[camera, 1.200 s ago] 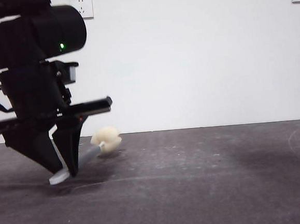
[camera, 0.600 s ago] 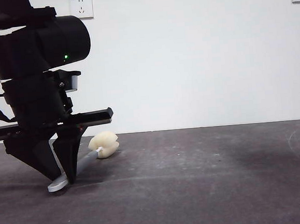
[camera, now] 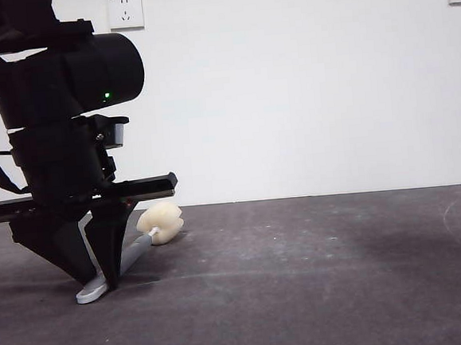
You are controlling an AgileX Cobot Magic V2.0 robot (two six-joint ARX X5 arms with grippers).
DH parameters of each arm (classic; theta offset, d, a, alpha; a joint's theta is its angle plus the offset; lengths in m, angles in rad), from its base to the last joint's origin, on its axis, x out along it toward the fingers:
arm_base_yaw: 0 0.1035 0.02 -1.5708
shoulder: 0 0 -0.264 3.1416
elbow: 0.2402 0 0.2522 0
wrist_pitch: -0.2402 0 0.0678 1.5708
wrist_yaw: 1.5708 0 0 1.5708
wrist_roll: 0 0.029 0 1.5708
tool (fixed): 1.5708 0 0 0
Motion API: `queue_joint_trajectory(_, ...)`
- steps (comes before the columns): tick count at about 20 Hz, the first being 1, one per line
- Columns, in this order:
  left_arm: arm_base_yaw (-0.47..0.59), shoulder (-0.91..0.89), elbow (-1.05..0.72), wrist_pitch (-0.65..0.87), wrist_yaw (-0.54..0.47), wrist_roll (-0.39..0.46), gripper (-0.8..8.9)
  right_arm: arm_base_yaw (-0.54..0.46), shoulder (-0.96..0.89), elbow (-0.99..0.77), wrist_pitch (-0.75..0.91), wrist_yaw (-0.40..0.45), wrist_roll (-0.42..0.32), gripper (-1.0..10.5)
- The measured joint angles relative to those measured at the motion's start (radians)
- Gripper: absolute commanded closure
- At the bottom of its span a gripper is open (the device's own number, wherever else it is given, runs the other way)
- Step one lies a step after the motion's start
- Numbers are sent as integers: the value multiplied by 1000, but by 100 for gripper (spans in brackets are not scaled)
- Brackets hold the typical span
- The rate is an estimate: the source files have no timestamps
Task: Pick up the cup brush,pick up the cup,insert the brush into the cup,clean the cup,put the cup brush back,put the cup back to the fixed position on the table
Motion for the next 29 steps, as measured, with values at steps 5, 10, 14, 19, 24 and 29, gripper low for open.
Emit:
queue_joint_trajectory(5, 0, -3, 8, -1, 68, 35, 338, 0, 0, 0, -2, 0, 2, 959)
queue_joint_trajectory(10, 0, -108, -20, -63, 72, 82, 338, 0, 48, -9, 90, -24, 2, 959)
queue_joint_trajectory(14, 0, -337, -19, -57, 70, 121, 338, -33, 142, -119, 289, -25, -5, 959)
queue_joint_trajectory(19, 0, -624, -19, -106, 70, 148, 339, -108, 228, -316, 573, -23, -16, 959)
queue_joint_trajectory(24, 0, -835, -19, -195, 71, 151, 339, -188, 371, -466, 852, -26, -11, 959)
queue_joint_trajectory(29, 0, -950, -19, -281, 72, 151, 339, -265, 631, -467, 1143, -79, 2, 959)
